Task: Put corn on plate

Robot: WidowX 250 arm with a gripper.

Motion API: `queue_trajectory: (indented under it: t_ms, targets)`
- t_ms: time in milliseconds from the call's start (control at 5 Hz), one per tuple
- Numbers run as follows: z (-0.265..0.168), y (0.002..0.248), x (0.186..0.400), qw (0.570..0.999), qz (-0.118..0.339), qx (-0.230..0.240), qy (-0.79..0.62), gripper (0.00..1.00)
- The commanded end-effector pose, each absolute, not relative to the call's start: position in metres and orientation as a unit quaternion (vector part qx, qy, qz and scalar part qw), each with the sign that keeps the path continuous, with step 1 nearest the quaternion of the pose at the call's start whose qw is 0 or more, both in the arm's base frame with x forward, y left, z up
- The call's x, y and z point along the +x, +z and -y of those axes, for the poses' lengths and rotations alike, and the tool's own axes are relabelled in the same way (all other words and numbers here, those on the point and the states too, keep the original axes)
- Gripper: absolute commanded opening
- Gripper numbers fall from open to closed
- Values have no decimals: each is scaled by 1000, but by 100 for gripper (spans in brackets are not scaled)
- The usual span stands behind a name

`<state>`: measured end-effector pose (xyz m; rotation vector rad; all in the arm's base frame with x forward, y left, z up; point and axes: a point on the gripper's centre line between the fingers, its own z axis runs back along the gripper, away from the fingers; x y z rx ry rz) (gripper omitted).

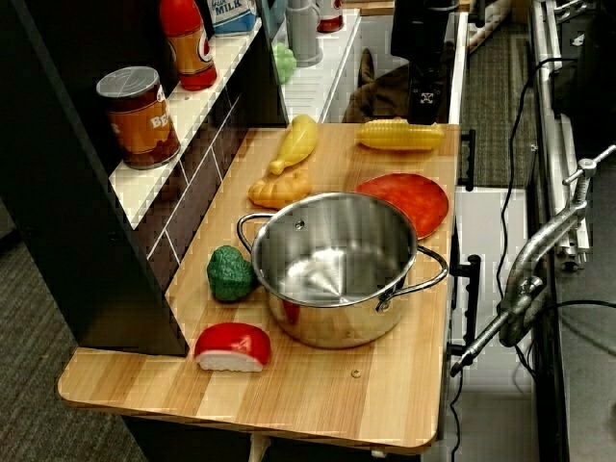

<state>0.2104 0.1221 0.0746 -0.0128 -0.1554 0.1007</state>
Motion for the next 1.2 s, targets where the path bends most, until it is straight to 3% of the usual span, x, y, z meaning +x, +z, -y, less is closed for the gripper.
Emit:
queue_trajectory:
  t_ms: [0, 200, 600, 1000]
  targets:
    - [-106, 71, 212, 995, 83, -11, 48, 100]
    - [-97, 60, 220, 995, 83, -4, 50, 100]
    - [-127, 45, 245, 993, 112, -19, 10, 100]
    - [-158, 41, 253, 988, 154, 4, 4, 100]
